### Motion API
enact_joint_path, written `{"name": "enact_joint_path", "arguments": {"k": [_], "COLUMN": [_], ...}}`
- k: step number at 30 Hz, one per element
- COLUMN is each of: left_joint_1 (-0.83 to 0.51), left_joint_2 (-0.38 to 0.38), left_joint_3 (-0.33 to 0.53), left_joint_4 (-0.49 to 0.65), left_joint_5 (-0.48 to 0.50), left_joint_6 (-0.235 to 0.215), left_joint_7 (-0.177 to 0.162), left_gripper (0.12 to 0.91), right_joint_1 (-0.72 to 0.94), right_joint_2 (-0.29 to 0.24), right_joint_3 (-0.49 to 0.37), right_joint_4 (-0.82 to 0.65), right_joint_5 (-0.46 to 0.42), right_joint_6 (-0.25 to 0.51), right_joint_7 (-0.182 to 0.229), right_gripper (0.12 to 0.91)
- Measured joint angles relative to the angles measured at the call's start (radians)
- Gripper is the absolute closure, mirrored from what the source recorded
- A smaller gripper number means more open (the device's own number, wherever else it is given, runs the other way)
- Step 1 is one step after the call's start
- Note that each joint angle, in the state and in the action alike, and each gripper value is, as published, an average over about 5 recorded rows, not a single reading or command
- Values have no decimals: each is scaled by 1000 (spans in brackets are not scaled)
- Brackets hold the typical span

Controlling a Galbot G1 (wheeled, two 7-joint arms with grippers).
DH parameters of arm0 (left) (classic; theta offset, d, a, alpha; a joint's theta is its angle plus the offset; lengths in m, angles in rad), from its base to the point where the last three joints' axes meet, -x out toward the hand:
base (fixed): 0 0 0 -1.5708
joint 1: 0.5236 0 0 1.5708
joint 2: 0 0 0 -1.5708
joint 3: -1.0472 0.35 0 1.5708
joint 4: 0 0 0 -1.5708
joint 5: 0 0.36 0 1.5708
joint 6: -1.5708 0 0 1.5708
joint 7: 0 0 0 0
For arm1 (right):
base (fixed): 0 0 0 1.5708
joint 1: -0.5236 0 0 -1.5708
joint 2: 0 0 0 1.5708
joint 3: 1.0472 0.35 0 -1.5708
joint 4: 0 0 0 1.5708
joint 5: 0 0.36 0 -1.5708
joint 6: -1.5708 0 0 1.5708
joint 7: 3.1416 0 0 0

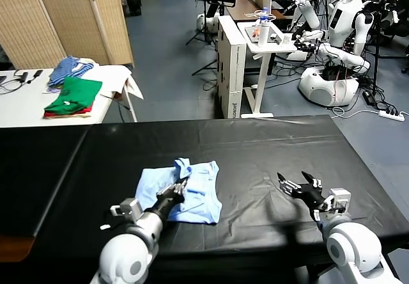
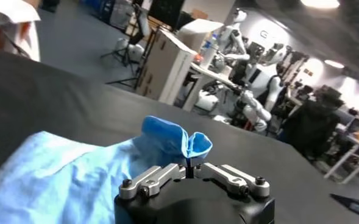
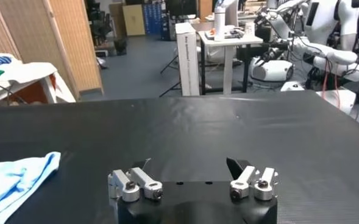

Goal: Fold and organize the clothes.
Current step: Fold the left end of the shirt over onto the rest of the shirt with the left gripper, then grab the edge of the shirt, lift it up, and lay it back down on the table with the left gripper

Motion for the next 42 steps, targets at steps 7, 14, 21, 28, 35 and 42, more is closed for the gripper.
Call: {"name": "enact_joint_path", "arguments": {"k": [7,14,21,28,35,42], "left_joint_1": [-19,-17,-18,-2,10,13], "left_joint_2": [-46,-84,-133,-194,-192,-140], "left_joint_3": [20,21,24,24,-15,-97], "left_joint_4": [33,82,123,121,57,8], "left_joint_5": [20,80,104,57,-59,3], "left_joint_6": [-4,-18,-17,-6,2,-31], "left_joint_7": [1,11,-14,-24,-36,10], "left_gripper": [859,859,747,314,126,123], "right_joint_1": [2,2,8,14,44,115], "right_joint_2": [8,9,0,-27,-49,-61], "right_joint_3": [-12,-20,-44,-93,-162,-267], "right_joint_4": [-4,-3,-2,5,2,-16], "right_joint_5": [-7,-9,-9,-8,-5,-5], "right_joint_6": [0,0,0,0,1,1], "right_joint_7": [-1,-3,-10,-39,-62,-69], "right_gripper": [118,118,118,118,118,118]}}
